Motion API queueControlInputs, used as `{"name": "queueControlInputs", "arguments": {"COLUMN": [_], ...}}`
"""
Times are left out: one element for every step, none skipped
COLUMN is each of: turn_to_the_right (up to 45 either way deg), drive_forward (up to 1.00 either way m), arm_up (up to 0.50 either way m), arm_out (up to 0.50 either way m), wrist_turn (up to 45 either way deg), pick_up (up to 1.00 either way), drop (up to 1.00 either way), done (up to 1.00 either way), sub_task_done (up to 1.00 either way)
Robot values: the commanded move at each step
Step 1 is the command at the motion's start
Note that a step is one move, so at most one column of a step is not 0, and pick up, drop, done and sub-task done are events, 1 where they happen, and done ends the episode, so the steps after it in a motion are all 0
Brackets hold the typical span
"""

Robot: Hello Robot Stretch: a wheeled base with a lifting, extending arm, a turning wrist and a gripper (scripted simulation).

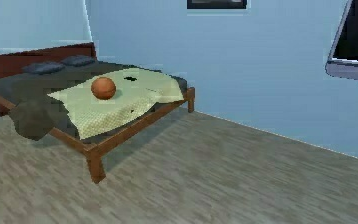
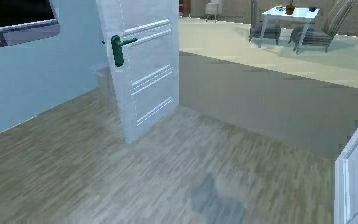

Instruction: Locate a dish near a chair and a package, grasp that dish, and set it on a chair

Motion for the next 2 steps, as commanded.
{"name": "queueControlInputs", "arguments": {"turn_to_the_right": [45.0, 18.0], "drive_forward": [0.0, 0.0], "arm_up": [0.0, 0.0], "arm_out": [0.0, 0.0], "wrist_turn": [0.0, 0.0], "pick_up": [0.0, 0.0], "drop": [0.0, 0.0], "done": [0.0, 0.0], "sub_task_done": [0.0, 0.0]}}
